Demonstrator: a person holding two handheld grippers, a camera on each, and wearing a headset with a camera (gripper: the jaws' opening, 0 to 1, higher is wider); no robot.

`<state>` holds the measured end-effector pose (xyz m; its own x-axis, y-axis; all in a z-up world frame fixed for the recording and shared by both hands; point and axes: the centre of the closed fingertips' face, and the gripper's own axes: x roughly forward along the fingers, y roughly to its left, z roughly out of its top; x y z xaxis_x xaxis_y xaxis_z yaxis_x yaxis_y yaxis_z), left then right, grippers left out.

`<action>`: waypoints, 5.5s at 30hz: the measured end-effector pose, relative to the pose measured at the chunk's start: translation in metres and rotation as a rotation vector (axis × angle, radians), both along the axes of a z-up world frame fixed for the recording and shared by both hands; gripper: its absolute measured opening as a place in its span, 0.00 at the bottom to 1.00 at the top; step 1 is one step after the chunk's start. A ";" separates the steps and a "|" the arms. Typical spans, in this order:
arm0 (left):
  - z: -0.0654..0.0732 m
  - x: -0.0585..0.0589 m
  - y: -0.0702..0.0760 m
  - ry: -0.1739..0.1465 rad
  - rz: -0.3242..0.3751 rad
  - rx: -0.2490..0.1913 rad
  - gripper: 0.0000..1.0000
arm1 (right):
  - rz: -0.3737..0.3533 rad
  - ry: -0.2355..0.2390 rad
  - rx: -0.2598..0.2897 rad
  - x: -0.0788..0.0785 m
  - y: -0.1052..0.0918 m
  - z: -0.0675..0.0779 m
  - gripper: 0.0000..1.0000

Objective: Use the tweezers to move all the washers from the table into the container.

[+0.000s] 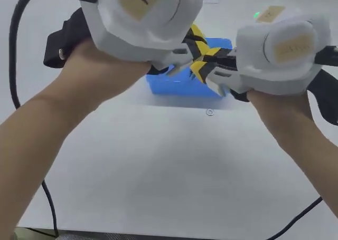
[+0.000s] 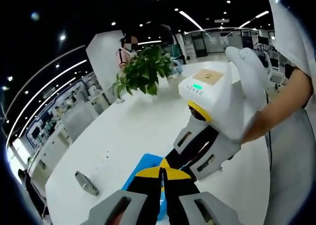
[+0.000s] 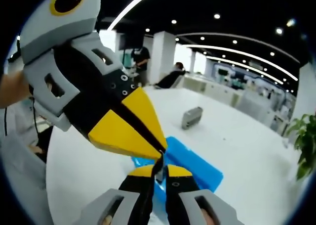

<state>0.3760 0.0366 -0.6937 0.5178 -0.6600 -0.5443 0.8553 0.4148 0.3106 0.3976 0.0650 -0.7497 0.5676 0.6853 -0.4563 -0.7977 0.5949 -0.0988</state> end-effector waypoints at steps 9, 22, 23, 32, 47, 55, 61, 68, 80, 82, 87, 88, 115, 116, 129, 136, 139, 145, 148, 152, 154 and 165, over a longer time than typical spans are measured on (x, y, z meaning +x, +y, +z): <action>0.013 -0.016 -0.009 0.012 -0.030 -0.051 0.00 | 0.025 -0.041 -0.014 -0.021 -0.012 0.018 0.04; -0.022 -0.024 -0.021 0.128 -0.071 -0.061 0.00 | 0.030 0.065 -0.021 -0.036 -0.025 -0.017 0.05; -0.024 -0.024 -0.021 0.139 -0.071 -0.063 0.00 | 0.031 0.066 -0.026 -0.036 -0.025 -0.020 0.05; -0.035 -0.033 -0.023 0.191 -0.081 -0.071 0.00 | 0.030 0.096 -0.052 -0.038 -0.029 -0.038 0.05; -0.049 -0.038 -0.023 0.211 -0.078 -0.047 0.00 | 0.041 0.103 -0.081 -0.040 -0.029 -0.052 0.05; -0.051 -0.037 -0.024 0.209 -0.081 -0.032 0.00 | 0.032 0.117 -0.056 -0.040 -0.030 -0.056 0.06; -0.052 -0.038 -0.023 0.204 -0.081 -0.022 0.00 | 0.040 0.111 -0.065 -0.041 -0.028 -0.056 0.05; -0.052 -0.036 -0.025 0.229 -0.067 -0.049 0.00 | 0.057 0.109 -0.106 -0.042 -0.029 -0.057 0.03; -0.043 -0.041 -0.031 0.170 -0.131 0.049 0.00 | 0.084 0.072 -0.189 -0.043 -0.031 -0.047 0.02; -0.035 -0.039 -0.029 0.163 -0.128 0.040 0.00 | 0.087 0.064 -0.185 -0.042 -0.030 -0.039 0.02; -0.016 -0.035 -0.027 0.137 -0.126 0.032 0.00 | 0.091 0.039 -0.172 -0.037 -0.027 -0.019 0.02; -0.012 -0.034 -0.027 0.130 -0.125 0.031 0.00 | 0.088 0.037 -0.162 -0.035 -0.027 -0.014 0.02; -0.006 0.014 -0.019 0.051 -0.046 0.058 0.00 | 0.035 -0.023 -0.174 0.017 -0.018 -0.007 0.02; -0.008 0.014 -0.019 0.054 -0.046 0.059 0.00 | 0.035 -0.018 -0.178 0.018 -0.018 -0.011 0.03; -0.039 0.017 -0.022 0.105 -0.030 0.087 0.00 | 0.038 0.052 -0.205 0.018 -0.019 -0.041 0.03; -0.042 0.015 -0.020 0.113 -0.041 0.111 0.00 | 0.036 0.058 -0.230 0.016 -0.021 -0.046 0.03; -0.035 0.012 -0.020 0.102 -0.052 0.114 0.00 | 0.027 0.052 -0.215 0.015 -0.022 -0.040 0.04; -0.014 -0.005 -0.020 0.054 -0.079 0.110 0.00 | 0.025 0.020 -0.174 0.002 -0.023 -0.017 0.05; -0.005 -0.018 -0.018 0.036 -0.109 0.116 0.00 | 0.028 -0.020 -0.189 -0.006 -0.023 -0.009 0.06; 0.003 -0.032 -0.013 0.022 -0.135 0.114 0.00 | 0.017 -0.058 -0.203 -0.021 -0.027 0.002 0.07; 0.007 -0.039 -0.011 0.026 -0.139 0.100 0.00 | 0.011 -0.090 -0.222 -0.028 -0.029 0.006 0.07; -0.030 -0.074 -0.008 0.100 -0.211 0.128 0.00 | 0.012 -0.047 -0.291 -0.069 -0.040 -0.025 0.08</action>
